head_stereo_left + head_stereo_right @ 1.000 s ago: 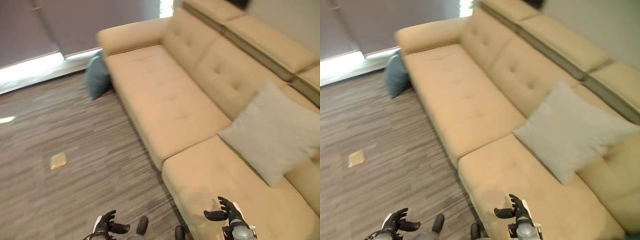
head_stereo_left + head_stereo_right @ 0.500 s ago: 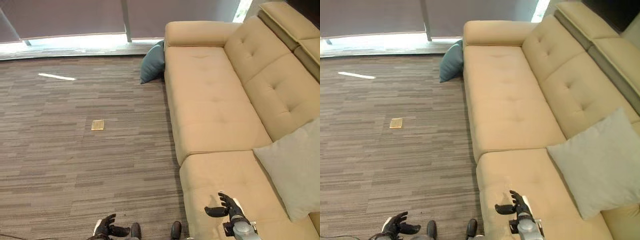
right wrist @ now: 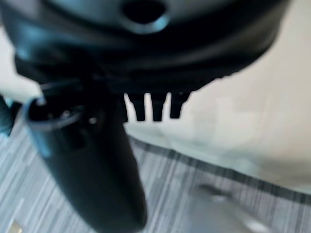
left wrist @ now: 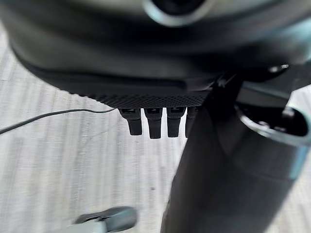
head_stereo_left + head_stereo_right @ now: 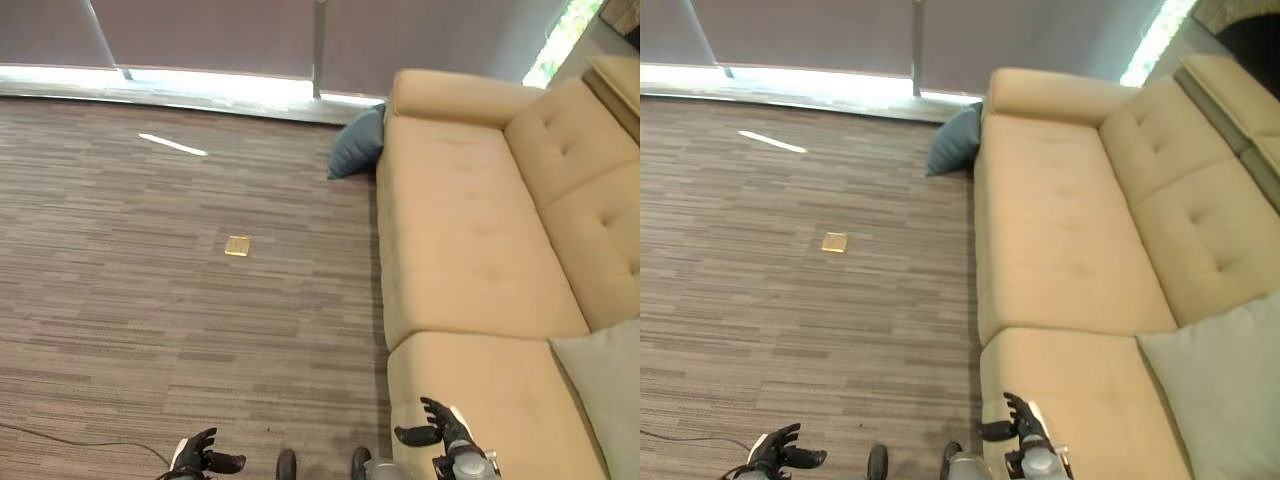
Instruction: Pick up all the scattered cushions and arrange them neatly on the sofa.
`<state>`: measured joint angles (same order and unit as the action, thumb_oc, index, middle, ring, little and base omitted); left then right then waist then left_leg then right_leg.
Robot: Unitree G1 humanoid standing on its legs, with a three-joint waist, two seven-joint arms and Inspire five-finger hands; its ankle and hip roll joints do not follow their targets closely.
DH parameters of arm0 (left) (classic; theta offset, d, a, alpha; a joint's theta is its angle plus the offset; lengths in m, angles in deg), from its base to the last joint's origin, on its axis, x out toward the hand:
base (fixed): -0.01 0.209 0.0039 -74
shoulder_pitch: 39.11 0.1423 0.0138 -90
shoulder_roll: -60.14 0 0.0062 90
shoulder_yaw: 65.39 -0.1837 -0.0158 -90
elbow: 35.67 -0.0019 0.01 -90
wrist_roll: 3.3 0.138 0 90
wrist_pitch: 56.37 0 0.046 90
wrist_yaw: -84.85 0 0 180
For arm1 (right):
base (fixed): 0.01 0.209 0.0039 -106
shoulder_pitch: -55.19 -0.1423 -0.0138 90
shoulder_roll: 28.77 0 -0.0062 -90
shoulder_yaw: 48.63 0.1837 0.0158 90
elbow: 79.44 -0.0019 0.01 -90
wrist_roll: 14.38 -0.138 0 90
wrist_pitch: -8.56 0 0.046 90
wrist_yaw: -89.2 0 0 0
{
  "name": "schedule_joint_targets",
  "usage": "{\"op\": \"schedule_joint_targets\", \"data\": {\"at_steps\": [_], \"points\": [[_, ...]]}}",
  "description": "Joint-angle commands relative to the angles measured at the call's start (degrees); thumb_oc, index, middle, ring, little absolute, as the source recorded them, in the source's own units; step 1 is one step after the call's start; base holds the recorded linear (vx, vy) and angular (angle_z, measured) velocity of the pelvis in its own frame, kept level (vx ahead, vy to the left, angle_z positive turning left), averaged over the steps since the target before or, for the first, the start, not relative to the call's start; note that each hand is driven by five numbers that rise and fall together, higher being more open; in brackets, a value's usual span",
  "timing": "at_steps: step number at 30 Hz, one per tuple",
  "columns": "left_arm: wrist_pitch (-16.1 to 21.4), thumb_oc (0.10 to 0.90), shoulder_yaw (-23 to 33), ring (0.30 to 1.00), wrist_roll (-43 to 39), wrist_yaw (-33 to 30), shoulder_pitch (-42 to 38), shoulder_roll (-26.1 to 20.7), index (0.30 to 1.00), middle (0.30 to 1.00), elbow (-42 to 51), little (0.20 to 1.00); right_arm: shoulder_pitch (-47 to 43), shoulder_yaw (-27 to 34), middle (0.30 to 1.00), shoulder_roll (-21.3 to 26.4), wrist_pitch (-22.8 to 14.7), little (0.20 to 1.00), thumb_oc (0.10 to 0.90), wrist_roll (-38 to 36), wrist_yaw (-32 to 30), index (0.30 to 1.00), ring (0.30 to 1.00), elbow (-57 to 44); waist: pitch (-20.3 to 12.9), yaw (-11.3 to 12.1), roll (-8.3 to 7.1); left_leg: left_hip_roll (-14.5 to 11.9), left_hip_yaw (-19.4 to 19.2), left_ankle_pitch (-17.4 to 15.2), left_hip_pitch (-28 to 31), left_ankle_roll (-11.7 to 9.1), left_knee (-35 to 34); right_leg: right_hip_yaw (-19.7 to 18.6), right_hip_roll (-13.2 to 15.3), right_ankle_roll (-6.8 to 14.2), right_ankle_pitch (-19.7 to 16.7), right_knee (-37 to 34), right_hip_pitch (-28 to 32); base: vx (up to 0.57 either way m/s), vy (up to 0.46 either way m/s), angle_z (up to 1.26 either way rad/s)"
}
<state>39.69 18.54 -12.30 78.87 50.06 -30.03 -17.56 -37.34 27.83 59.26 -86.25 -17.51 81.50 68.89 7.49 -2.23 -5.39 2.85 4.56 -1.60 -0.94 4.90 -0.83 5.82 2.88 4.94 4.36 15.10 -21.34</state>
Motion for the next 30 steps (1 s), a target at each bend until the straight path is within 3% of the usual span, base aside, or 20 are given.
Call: {"op": "schedule_joint_targets", "data": {"at_steps": [1,3,5,7,8,10,11,12,13,14,15,18,22,25,26,29,30], "points": [[1.8,0.800,-0.2,0.900,-0.2,-0.1,-0.7,-0.1,0.900,0.900,2.1,0.900,-1.0,1.2,0.900,2.7,-1.7,0.900,0.800,-0.4,-1.2,0.900,0.900,-1.0,0.1,-0.1,-0.49,3.4,3.9,-6.5,4.4,-4.4,2.4,1.2,-1.8,1.8,-6.4,-9.4,6.4,0.20,-0.039,0.85],[1.9,0.800,-0.6,0.900,0.6,0.1,-0.7,0.4,0.900,0.900,1.7,0.900,-0.1,1.5,0.900,2.6,-2.0,0.900,0.800,-0.8,-1.1,0.900,0.900,-0.8,-0.6,-0.7,-0.36,2.9,4.9,-7.3,5.6,-5.3,3.4,0.9,-2.0,0.5,-6.0,-9.7,8.1,0.33,-0.088,1.06],[1.8,0.800,-0.6,0.900,0.0,0.3,-0.5,0.7,0.900,0.900,1.8,0.900,-0.2,1.8,0.900,2.5,-2.1,0.900,0.800,-1.0,-1.0,0.900,0.900,-0.6,-1.6,-1.0,-0.10,1.8,3.7,-5.6,5.0,-7.4,6.9,2.1,-1.8,0.0,-5.8,-10.5,9.9,0.33,-0.103,1.33],[1.7,0.800,-0.6,0.900,-0.4,0.4,-0.5,0.5,0.900,0.900,2.4,0.900,-0.6,1.5,0.900,2.7,-2.4,0.900,0.800,-1.3,-1.0,0.900,0.900,-1.4,-0.9,-0.7,-0.49,0.6,0.6,-1.5,0.0,-10.3,18.8,2.3,-1.4,-0.6,-5.5,-11.6,12.8,0.23,-0.081,0.54],[1.7,0.800,-0.5,0.900,-1.0,0.4,-0.5,0.4,0.900,0.900,2.9,0.900,-0.8,1.2,0.900,3.0,-2.5,0.900,0.800,-1.5,-1.0,0.900,0.900,-2.1,-0.5,-0.4,-0.95,0.3,-0.9,-0.5,-2.5,-10.7,23.6,1.9,-1.3,-1.2,-5.2,-12.0,14.0,0.21,-0.084,0.31],[1.5,0.800,-0.5,0.900,-1.2,0.2,-0.6,0.2,0.900,0.900,3.2,0.900,-0.9,1.2,0.900,3.3,-2.4,0.900,0.800,-1.9,-1.1,0.900,0.900,-2.6,-0.3,0.0,-1.42,-0.5,-2.5,-0.4,-4.7,-10.1,27.2,1.5,-1.3,-1.9,-4.4,-12.4,15.3,0.19,-0.077,0.24],[1.4,0.800,-0.5,0.900,-1.8,0.1,-0.9,-0.1,0.900,0.900,3.7,0.900,-1.0,1.1,0.900,3.7,-2.2,0.900,0.800,-2.5,-1.3,0.900,0.900,-3.2,0.2,0.9,-2.38,-1.2,-5.0,-1.6,-9.2,-8.4,29.3,1.4,-0.7,-2.4,-2.9,-12.9,17.6,0.27,-0.072,-0.16],[1.4,0.800,-0.6,0.900,-1.9,0.1,-1.0,-0.2,0.900,0.900,3.8,0.900,-1.0,1.1,0.900,3.8,-2.2,0.900,0.800,-2.6,-1.5,0.900,0.900,-3.4,0.3,1.3,-2.64,-1.4,-6.0,-3.3,-11.4,-7.5,28.6,1.1,-0.6,-2.3,-2.1,-13.3,18.8,0.49,-0.055,-0.15],[1.2,0.800,-0.9,0.900,-1.5,0.1,-0.8,-0.6,0.900,0.900,4.0,0.900,-0.8,1.0,0.900,4.1,-2.1,0.900,0.800,-2.4,-1.7,0.900,0.900,-3.7,0.0,1.9,-2.78,-1.7,-7.4,-4.0,-14.3,-6.7,22.1,0.9,-0.7,-1.9,-0.7,-13.9,20.4,0.43,0.029,-0.02],[1.1,0.800,-1.1,0.900,-1.3,0.2,-0.8,-0.7,0.900,0.900,4.2,0.900,-0.6,0.9,0.900,4.1,-2.0,0.900,0.800,-2.1,-1.7,0.900,0.900,-3.9,-0.2,2.3,-2.39,-1.7,-7.5,-2.7,-15.1,-6.8,18.5,0.7,-1.0,-1.9,0.0,-14.0,21.2,0.56,0.127,0.18],[1.3,0.800,-1.1,0.900,-1.2,0.2,-0.6,-1.0,0.900,0.900,4.4,0.900,-0.7,0.5,0.900,4.0,-1.8,0.900,0.800,-1.5,-2.0,0.900,0.900,-3.7,-0.4,3.5,-1.36,-1.5,-6.3,2.4,-16.7,-7.7,10.9,-0.6,-2.4,-1.8,1.2,-14.4,23.2,0.34,0.110,0.02],[1.6,0.800,-0.9,0.900,-1.8,0.2,-0.3,-1.0,0.900,0.900,4.5,0.900,-0.7,0.3,0.900,3.9,-1.8,0.900,0.800,-1.1,-1.8,0.900,0.900,-3.3,-0.4,4.2,-1.36,-0.8,-5.1,4.3,-17.4,-8.4,9.3,-2.0,-2.7,-1.5,1.8,-14.1,25.0,0.34,0.143,-0.22],[1.2,0.800,-0.1,0.900,-1.1,0.6,1.1,-0.8,0.900,0.900,3.4,0.900,-0.3,0.2,0.900,3.1,-1.7,0.900,0.800,1.4,-1.5,0.900,0.900,-3.4,-2.4,4.4,-1.81,0.5,-5.1,2.2,-14.2,-6.2,8.4,-3.3,-0.7,0.8,1.9,-9.6,25.5,0.35,0.213,-0.68],[1.0,0.800,0.4,0.900,-0.5,0.7,1.1,-1.5,0.900,0.900,3.3,0.900,-0.4,-0.6,0.900,2.6,-1.4,0.900,0.800,2.7,-0.9,0.900,0.900,-4.3,-2.2,4.1,-2.13,1.3,-5.5,-0.1,-11.4,-4.0,8.8,-4.0,1.2,2.8,-3.4,2.1,20.8,0.20,0.196,-0.40],[0.8,0.800,0.7,0.900,-1.2,0.4,0.8,-2.1,0.900,0.900,4.0,0.900,-1.2,-1.4,0.900,2.4,-1.3,0.900,0.800,3.3,-0.6,0.900,0.900,-5.6,-1.3,3.8,-1.63,1.3,-5.6,-1.4,-9.6,-2.5,9.1,-3.7,2.0,3.2,-8.6,10.4,16.7,0.17,0.197,0.07],[0.8,0.800,1.1,0.900,-1.6,0.0,0.8,-2.5,0.900,0.900,4.6,0.900,-1.4,-1.6,0.900,2.1,-1.5,0.900,0.800,3.5,-0.8,0.900,0.900,-6.9,-0.6,3.7,-0.68,0.8,-5.7,-2.5,-8.0,-1.7,9.1,-1.8,3.4,3.0,-9.3,15.1,14.1,0.21,0.172,0.15],[1.0,0.800,1.4,0.900,-2.3,-0.2,1.0,-2.4,0.900,0.900,4.7,0.900,-1.7,-1.9,0.900,1.9,-1.4,0.900,0.800,3.8,-0.8,0.900,0.900,-6.7,-0.7,3.5,-0.22,0.7,-5.3,-3.5,-5.5,-1.4,7.9,0.2,3.9,2.1,-7.9,14.3,11.3,0.27,0.149,0.07]]}}
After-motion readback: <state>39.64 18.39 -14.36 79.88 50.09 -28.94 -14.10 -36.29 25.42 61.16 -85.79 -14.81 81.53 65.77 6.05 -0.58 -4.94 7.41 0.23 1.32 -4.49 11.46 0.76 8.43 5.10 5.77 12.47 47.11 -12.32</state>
